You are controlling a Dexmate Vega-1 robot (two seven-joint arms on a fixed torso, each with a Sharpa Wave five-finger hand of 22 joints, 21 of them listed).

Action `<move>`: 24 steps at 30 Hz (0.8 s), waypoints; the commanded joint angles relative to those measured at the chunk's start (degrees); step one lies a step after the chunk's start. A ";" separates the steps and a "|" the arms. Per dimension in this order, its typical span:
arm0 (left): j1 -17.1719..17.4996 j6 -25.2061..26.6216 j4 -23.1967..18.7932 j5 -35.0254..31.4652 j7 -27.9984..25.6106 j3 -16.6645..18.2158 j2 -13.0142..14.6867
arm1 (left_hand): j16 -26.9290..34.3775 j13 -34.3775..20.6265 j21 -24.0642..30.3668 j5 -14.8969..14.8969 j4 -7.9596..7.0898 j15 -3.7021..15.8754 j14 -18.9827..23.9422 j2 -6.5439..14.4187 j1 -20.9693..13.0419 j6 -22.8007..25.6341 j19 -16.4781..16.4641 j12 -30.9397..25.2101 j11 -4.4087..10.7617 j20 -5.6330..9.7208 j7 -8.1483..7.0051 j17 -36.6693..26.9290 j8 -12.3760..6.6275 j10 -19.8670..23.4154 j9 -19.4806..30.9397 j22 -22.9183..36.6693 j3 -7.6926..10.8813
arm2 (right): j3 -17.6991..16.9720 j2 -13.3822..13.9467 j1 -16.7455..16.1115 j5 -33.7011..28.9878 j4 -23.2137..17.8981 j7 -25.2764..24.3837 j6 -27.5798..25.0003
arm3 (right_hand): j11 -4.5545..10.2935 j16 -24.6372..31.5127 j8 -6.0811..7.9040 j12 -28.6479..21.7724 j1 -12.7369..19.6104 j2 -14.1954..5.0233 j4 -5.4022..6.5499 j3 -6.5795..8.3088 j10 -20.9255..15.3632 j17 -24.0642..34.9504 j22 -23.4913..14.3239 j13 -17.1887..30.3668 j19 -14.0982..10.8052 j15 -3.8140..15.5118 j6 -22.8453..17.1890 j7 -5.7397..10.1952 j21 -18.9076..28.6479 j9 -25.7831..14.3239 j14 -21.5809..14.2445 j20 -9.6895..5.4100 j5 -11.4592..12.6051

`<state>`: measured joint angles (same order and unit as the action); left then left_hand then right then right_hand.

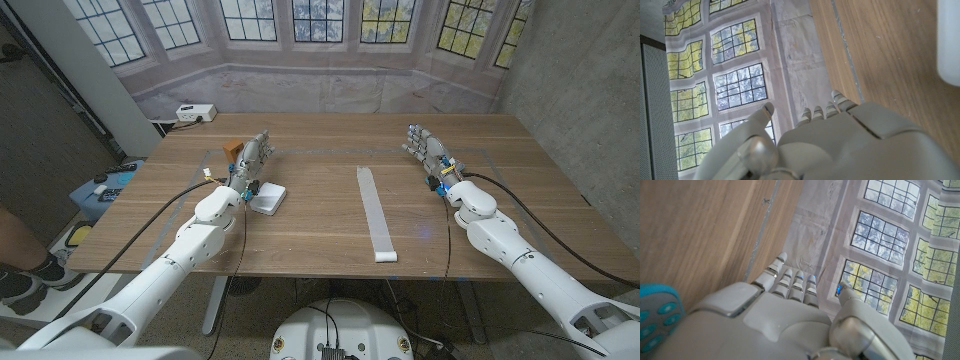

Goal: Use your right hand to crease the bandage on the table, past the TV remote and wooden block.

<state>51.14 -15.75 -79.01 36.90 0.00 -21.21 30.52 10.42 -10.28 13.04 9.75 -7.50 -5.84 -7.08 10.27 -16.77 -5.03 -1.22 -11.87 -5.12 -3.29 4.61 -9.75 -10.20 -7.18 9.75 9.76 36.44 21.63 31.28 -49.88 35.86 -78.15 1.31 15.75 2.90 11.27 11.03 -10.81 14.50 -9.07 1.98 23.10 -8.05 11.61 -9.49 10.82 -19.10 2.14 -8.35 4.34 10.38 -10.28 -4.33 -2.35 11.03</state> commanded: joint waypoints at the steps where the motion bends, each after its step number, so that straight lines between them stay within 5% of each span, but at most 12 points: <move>1: 1.57 0.49 -2.56 -0.05 -0.49 0.60 1.42 | 0.09 -0.30 -0.08 0.35 0.27 -0.11 -0.27 -0.16 -0.60 -0.42 -0.17 -0.21 -0.04 -0.39 -0.02 -0.04 -0.33 -0.35 0.29 0.29 0.33 | 0.74 1.66 -0.07 -2.13 -2.92 -0.77 -1.32 | -0.09 0.42 0.30 -0.39 0.65 0.12 -0.32 0.16 -0.52 0.12 -0.11 0.12 -0.34 2.99 -0.84 -0.32 0.38 -0.30 -0.27 -4.30 0.04; 24: 1.60 -0.50 -2.19 0.12 0.76 1.06 2.03 | 0.00 -0.31 -0.31 0.30 0.61 -0.15 -0.21 -0.13 -0.60 -0.51 -0.27 -0.11 -0.11 -0.40 0.00 -0.04 -0.25 -0.30 0.30 0.29 0.40 | 3.40 4.62 1.19 -10.02 -8.25 -3.60 -4.41 | -0.39 0.45 0.30 -0.52 1.76 0.13 -1.62 0.43 -0.95 -0.07 -0.12 0.17 -0.35 2.91 -1.23 -0.45 0.42 -0.33 -0.25 -4.31 -0.08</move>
<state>52.61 -15.53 -81.26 36.86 0.24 -20.36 32.34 10.42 -10.27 13.04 9.75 -7.26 -5.83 -7.07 10.27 -16.77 -5.03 -1.22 -11.86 -5.12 -3.28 4.60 -9.60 -10.20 -7.18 9.74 9.75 36.67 23.97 34.28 -49.15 29.56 -83.59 -0.83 13.26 2.54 11.27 11.03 -11.04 15.41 -9.07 0.70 23.39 -8.41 11.45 -9.47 10.81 -19.10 2.14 -9.01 3.68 10.37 -10.55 -4.33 -2.35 11.02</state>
